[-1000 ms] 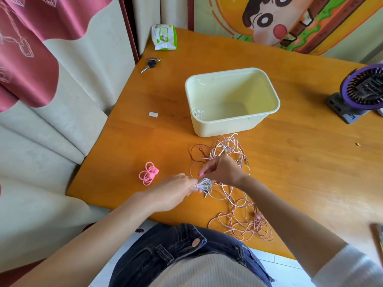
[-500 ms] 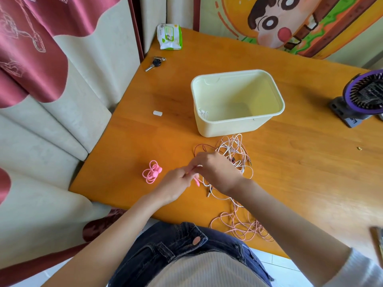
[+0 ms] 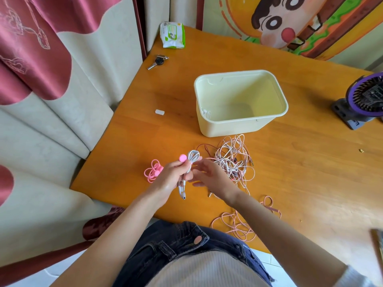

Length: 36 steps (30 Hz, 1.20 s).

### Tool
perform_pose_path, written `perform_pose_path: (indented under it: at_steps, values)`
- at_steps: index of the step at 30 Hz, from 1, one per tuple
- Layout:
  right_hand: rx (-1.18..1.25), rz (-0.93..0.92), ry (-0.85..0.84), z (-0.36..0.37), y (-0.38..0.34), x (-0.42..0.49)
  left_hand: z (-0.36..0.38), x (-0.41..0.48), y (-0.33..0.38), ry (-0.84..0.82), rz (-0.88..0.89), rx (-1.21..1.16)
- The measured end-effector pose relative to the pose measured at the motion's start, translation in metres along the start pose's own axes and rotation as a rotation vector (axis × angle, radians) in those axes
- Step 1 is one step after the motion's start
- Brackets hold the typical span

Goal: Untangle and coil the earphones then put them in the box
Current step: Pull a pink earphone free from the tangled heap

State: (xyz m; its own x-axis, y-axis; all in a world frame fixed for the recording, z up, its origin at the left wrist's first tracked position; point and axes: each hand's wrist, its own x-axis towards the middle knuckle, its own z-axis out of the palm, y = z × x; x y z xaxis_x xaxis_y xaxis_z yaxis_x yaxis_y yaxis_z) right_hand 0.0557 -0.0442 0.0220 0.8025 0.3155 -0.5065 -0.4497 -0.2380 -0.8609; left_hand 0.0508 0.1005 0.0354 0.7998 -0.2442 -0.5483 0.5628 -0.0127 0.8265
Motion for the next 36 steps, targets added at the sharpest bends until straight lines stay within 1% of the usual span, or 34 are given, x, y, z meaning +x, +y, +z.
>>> perform_pose_path:
  at_steps: [3,6,8,11,13,15,17,19,22,24,27,29,32,34,36]
  values:
    - [0.109,0.043,-0.079,-0.004,0.002,-0.001,0.003,-0.007,0.006,-0.074,0.021,-0.039]
    - [0.188,0.066,-0.175,-0.008,0.003,-0.003,0.005,-0.013,0.01,-0.112,0.047,0.121]
    - [0.147,0.085,-0.172,-0.013,0.002,-0.003,0.007,-0.017,0.012,-0.132,0.059,0.245]
    - [0.036,0.082,-0.089,-0.024,-0.003,0.0,0.009,-0.024,0.01,-0.172,0.112,0.39]
    - [-0.16,0.063,-0.094,-0.033,-0.011,0.002,0.014,-0.032,0.006,-0.225,0.132,0.51]
    - [-0.36,0.072,-0.141,-0.042,-0.023,0.001,0.019,-0.036,0.001,-0.273,0.121,0.629]
    - [-0.404,0.075,-0.164,-0.049,-0.035,-0.001,0.018,-0.036,-0.002,-0.271,0.105,0.767]
    - [-0.471,0.0,-0.13,-0.051,-0.045,-0.004,0.016,-0.032,-0.001,-0.27,0.093,0.839]
    - [-0.509,-0.11,-0.071,-0.046,-0.054,-0.01,0.014,-0.026,0.006,-0.232,0.064,0.843]
    - [-0.514,-0.148,-0.057,-0.042,-0.055,-0.013,0.013,-0.023,0.008,-0.189,0.068,0.833]
    - [-0.503,-0.187,-0.014,-0.038,-0.05,-0.016,0.012,-0.023,0.005,-0.168,0.082,0.791]
    - [-0.476,-0.224,0.057,-0.038,-0.046,-0.017,0.012,-0.025,0.004,-0.145,0.11,0.692]
    - [-0.437,-0.298,0.224,-0.037,-0.045,-0.02,0.01,-0.024,0.008,-0.072,0.176,0.494]
    - [-0.399,-0.328,0.277,-0.036,-0.048,-0.02,0.01,-0.023,0.01,-0.068,0.205,0.468]
    - [-0.402,-0.316,0.283,-0.035,-0.05,-0.018,0.014,-0.024,0.01,-0.109,0.249,0.514]
